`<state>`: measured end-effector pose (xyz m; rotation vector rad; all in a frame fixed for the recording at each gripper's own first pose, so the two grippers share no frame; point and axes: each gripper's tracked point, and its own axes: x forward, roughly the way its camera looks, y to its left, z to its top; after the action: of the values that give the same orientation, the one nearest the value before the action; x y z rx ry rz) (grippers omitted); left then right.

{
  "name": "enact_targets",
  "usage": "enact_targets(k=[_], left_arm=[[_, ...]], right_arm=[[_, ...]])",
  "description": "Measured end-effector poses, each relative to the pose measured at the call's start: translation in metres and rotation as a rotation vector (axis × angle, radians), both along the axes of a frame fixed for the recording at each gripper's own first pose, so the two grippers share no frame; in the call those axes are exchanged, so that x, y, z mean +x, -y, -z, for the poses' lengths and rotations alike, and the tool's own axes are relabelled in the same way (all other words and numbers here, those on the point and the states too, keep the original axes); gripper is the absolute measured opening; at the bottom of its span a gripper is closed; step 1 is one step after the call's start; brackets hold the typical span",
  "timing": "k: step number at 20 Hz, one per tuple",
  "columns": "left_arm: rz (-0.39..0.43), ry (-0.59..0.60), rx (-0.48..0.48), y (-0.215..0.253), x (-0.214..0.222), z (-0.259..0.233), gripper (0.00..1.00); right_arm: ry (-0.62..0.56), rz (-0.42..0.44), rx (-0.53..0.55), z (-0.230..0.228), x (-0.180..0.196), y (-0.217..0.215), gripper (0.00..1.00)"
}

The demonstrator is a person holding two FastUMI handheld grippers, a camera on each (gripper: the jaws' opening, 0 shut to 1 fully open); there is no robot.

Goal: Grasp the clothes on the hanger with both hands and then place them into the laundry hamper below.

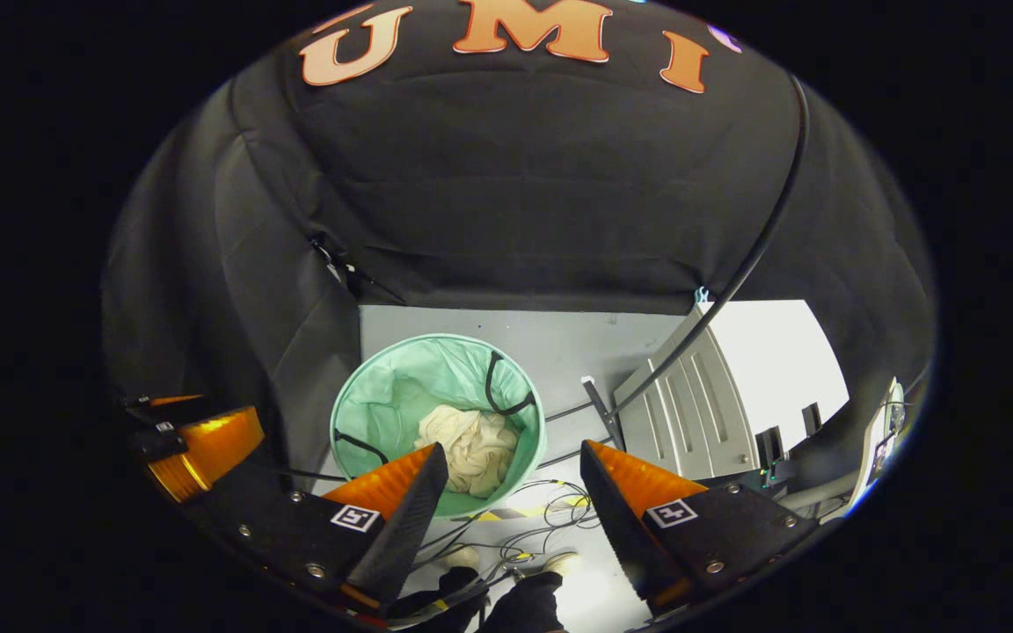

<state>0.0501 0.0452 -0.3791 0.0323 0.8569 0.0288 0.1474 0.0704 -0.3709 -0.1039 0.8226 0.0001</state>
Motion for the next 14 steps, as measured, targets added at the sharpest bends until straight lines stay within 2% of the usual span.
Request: enact_targets(k=[2, 5, 8, 14], left_arm=[[-0.004, 0.063, -0.017, 0.007, -0.004, -0.031, 0.98], [-0.002, 0.161, -0.001, 0.009, -0.006, -0.073, 0.98], [0.006, 0.262, 0.001, 0.014, -0.005, -0.124, 0.98], [0.026, 0.381, -0.04, 0.027, -0.012, -0.196, 0.98]], right_arm=[[0.031, 0.008, 0.035, -0.023, -0.013, -0.005, 0.94], [0.1, -0.007, -0.009, -0.069, -0.033, 0.008, 0.94], [0.187, -0.009, -0.007, -0.117, -0.046, 0.0, 0.94], [0.335, -0.002, 0.04, -0.199, -0.062, 0.004, 0.94]])
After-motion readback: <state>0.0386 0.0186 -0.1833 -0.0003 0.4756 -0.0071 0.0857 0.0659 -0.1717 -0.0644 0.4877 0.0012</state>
